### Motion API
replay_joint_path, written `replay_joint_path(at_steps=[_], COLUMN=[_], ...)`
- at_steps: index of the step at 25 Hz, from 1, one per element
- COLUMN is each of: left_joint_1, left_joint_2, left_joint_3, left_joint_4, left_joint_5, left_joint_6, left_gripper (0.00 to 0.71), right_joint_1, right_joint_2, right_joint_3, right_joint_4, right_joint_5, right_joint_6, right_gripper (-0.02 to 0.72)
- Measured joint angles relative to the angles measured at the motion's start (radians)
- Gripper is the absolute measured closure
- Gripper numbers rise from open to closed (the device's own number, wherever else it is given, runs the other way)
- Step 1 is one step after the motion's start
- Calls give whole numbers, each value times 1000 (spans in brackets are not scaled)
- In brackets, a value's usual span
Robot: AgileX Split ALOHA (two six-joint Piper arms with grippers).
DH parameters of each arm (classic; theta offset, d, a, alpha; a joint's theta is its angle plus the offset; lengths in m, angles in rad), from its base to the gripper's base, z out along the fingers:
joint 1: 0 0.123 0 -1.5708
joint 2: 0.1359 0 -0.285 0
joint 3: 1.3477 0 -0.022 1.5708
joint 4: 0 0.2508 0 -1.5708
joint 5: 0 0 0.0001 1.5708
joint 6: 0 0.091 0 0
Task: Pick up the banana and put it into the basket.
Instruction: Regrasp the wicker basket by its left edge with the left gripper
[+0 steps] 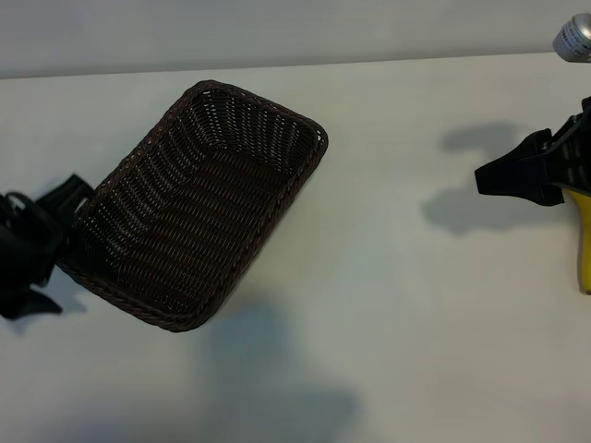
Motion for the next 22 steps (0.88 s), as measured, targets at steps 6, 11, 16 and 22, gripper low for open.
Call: replay_joint_path(at_steps=[6, 11, 16, 22], left_joint_1=[0, 0, 0, 0], left_joint_2=[0, 0, 29, 93], left_joint_3=[34, 35, 35, 35], left_joint_4=[-2, -2, -5, -28], left_joint_5=[-88, -129, -134, -179], left_joint_6=[-12, -12, -12, -2], left_gripper=[239, 239, 239, 239], right_joint_1=[0, 0, 0, 0], right_joint_2=[0, 0, 0, 0], right_joint_3=[0, 0, 0, 0], right_joint_4=[-1, -1, -1, -1], right_joint_5=[0, 0, 0, 0], right_joint_6=[0, 0, 0, 0], right_gripper=[119, 119, 119, 119])
